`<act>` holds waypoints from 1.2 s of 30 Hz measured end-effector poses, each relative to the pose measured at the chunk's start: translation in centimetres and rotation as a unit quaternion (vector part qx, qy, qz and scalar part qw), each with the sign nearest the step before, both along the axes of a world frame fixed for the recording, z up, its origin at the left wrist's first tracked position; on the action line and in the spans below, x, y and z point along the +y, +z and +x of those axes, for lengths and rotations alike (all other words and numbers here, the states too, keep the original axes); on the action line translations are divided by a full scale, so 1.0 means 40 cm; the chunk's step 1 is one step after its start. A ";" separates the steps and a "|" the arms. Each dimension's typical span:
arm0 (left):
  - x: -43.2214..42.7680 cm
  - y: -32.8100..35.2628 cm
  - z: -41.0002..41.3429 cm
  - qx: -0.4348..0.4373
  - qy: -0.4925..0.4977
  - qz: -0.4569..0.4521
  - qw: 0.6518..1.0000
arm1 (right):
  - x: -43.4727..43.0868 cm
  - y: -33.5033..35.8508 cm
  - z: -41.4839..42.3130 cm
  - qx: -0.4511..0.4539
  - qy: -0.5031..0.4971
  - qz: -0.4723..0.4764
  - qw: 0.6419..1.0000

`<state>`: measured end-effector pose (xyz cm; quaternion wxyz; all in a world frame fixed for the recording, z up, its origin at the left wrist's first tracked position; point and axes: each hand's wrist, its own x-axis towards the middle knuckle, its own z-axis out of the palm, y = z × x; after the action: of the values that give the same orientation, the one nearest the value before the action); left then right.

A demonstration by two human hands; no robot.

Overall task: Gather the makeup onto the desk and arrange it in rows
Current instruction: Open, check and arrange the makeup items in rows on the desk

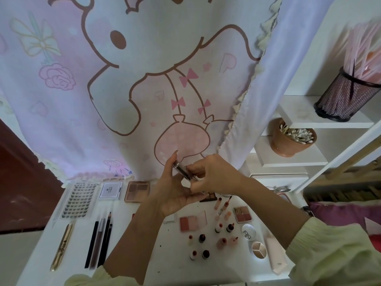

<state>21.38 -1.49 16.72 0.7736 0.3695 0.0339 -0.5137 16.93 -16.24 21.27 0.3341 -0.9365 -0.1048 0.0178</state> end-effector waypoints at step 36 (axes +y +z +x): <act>0.005 0.012 0.017 0.030 0.001 -0.014 0.999 | 0.029 -0.008 0.005 -0.078 -0.036 -0.008 0.996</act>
<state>22.04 -1.28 17.18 0.7782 0.3426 0.0502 -0.5238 17.14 -15.10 20.93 0.3178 -0.9409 -0.0969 -0.0665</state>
